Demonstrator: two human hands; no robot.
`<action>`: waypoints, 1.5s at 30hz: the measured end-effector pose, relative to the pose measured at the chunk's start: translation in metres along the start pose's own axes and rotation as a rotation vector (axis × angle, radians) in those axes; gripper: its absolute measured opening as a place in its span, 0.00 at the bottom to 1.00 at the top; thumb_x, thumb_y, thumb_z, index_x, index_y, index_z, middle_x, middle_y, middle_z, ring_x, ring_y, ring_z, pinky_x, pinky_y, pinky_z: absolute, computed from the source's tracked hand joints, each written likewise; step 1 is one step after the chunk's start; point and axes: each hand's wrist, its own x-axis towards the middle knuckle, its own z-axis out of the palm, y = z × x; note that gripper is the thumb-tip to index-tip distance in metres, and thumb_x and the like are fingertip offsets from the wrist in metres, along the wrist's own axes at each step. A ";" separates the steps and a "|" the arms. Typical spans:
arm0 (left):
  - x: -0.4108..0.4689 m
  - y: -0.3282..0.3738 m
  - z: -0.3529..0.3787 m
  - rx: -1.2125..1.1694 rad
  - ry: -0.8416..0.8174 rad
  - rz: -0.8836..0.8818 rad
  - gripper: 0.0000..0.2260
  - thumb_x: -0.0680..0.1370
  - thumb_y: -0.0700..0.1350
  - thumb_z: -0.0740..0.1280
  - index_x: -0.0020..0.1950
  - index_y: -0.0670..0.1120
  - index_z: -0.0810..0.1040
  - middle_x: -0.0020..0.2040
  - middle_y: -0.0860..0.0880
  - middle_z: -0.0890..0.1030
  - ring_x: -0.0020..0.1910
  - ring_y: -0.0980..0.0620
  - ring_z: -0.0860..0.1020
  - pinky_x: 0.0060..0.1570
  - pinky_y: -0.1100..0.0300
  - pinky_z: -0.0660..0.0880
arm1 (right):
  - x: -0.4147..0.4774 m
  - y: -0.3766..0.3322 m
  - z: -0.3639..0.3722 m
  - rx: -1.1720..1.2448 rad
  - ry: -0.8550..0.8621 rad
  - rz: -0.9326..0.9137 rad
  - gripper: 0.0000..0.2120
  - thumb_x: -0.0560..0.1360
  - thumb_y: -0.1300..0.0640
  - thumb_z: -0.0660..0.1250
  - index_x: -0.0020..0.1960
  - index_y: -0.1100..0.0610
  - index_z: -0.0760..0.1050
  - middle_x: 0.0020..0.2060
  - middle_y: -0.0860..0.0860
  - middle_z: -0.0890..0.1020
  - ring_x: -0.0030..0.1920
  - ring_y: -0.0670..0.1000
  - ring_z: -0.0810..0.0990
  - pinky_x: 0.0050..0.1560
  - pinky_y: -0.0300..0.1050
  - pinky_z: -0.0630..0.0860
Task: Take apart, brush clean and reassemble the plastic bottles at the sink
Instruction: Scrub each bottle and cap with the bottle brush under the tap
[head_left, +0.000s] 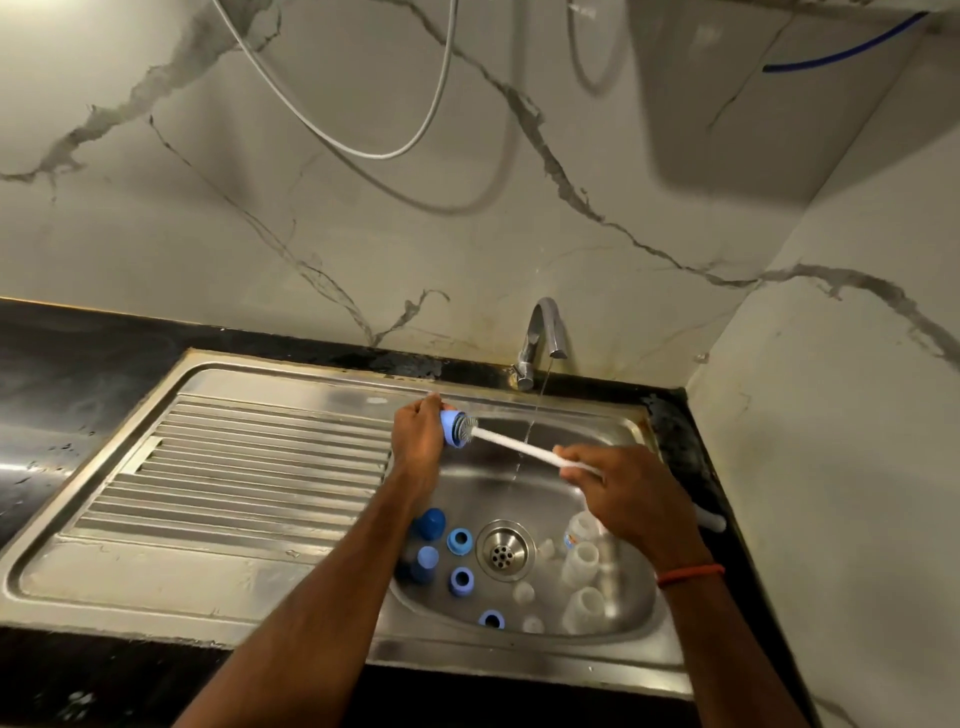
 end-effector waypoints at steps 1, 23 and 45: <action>0.002 0.006 0.000 0.004 0.004 0.007 0.11 0.83 0.45 0.63 0.41 0.45 0.78 0.37 0.44 0.80 0.37 0.48 0.79 0.38 0.58 0.76 | 0.002 0.002 0.001 -0.014 0.053 0.022 0.12 0.78 0.47 0.67 0.61 0.41 0.80 0.49 0.42 0.86 0.47 0.43 0.83 0.49 0.42 0.79; 0.001 0.011 0.005 0.161 -0.046 0.141 0.13 0.83 0.45 0.62 0.41 0.43 0.79 0.38 0.40 0.81 0.37 0.46 0.79 0.38 0.57 0.76 | -0.006 -0.001 -0.004 0.226 -0.038 0.090 0.11 0.77 0.52 0.71 0.58 0.47 0.83 0.45 0.43 0.86 0.42 0.39 0.82 0.47 0.37 0.79; 0.032 0.014 0.011 0.364 -0.137 0.111 0.10 0.81 0.42 0.64 0.43 0.40 0.79 0.40 0.41 0.82 0.38 0.48 0.80 0.35 0.63 0.74 | 0.012 0.009 0.002 0.133 -0.064 0.056 0.09 0.80 0.49 0.66 0.57 0.46 0.81 0.42 0.43 0.84 0.40 0.41 0.80 0.45 0.39 0.77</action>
